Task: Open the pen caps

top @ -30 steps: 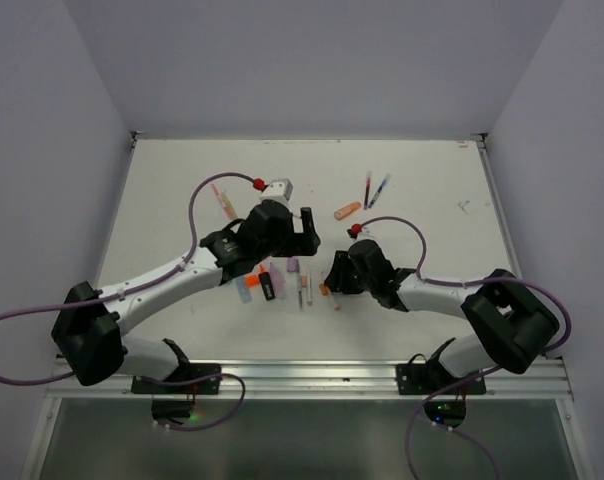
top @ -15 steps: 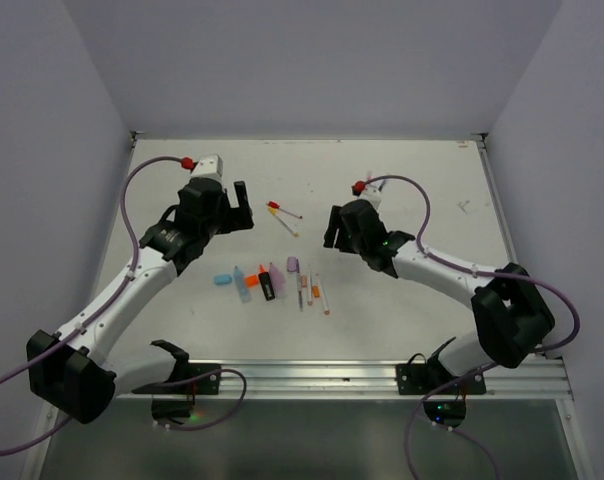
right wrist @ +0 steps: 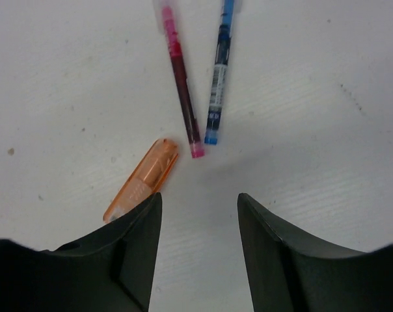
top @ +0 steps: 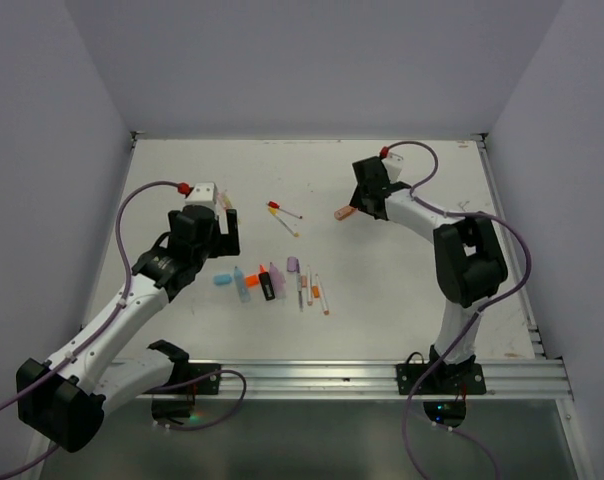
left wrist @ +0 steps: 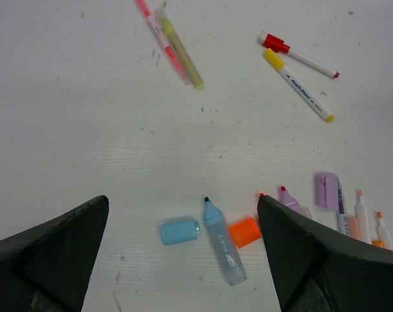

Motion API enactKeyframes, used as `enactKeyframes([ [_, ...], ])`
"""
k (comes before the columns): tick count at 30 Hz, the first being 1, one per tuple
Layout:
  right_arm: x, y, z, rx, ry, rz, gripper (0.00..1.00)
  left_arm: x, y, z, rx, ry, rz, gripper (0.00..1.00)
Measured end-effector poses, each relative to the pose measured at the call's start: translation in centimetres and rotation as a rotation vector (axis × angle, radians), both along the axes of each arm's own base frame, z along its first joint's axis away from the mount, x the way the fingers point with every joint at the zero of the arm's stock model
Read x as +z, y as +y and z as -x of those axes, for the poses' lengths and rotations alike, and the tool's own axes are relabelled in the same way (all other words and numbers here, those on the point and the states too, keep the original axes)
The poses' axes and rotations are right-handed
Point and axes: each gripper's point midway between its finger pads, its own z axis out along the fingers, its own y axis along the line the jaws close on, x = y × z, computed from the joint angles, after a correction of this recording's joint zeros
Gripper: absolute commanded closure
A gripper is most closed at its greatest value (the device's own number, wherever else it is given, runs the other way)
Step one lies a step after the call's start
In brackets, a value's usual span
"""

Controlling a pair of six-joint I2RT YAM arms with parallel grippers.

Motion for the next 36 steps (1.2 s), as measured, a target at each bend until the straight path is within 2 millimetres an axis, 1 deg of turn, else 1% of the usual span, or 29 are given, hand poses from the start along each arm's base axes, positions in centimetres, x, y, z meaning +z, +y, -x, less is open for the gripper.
enactKeyframes([
  [4,-0.5,-2.2,-2.8,-0.067,-0.002,0.007,0.51,0.2,0.4,-0.1,0.015,-0.011,-0.018,0.0],
  [7,-1.0,-3.8,-4.7,-0.111,0.004,0.015,0.56,0.3,0.5,-0.1,0.019,-0.016,-0.019,0.0],
  [10,-1.7,-4.7,-6.1,-0.135,0.014,0.022,0.59,0.5,0.6,-0.1,0.02,-0.022,-0.017,0.0],
  [14,-2.7,-5.4,-7.7,-0.145,0.025,0.032,0.62,0.6,0.6,-0.1,0.02,-0.026,-0.015,0.0],
  [18,-3.7,-5.2,-8.5,-0.127,0.041,0.038,0.63,0.6,0.6,-0.1,0.02,-0.026,-0.014,0.0],
  [22,-4.8,-5.1,-8.5,-0.117,0.061,0.039,0.65,0.6,0.5,-0.1,0.019,-0.026,-0.014,0.0],
  [25,-4.8,-5.1,-8.5,-0.117,0.066,0.037,0.73,0.6,0.5,-0.1,0.016,-0.025,-0.012,0.0],
  [26,-4.9,-5.2,-8.4,-0.119,0.068,0.037,0.78,0.6,0.5,-0.1,0.015,-0.025,-0.012,0.0],
  [29,-5.0,-5.6,-8.2,-0.127,0.07,0.036,0.9,0.6,0.4,-0.1,0.01,-0.024,-0.008,0.0],
  [30,-4.9,-5.6,-8.1,-0.128,0.068,0.035,0.92,0.6,0.3,0.0,0.008,-0.023,-0.007,0.0],
  [32,-4.9,-5.9,-7.2,-0.13,0.07,0.034,0.97,0.6,0.1,0.0,-0.001,-0.022,-0.001,0.0],
  [36,-4.9,-6.7,-4.1,-0.116,0.104,0.051,0.98,0.5,-0.2,0.0,-0.019,-0.018,0.01,0.0],
])
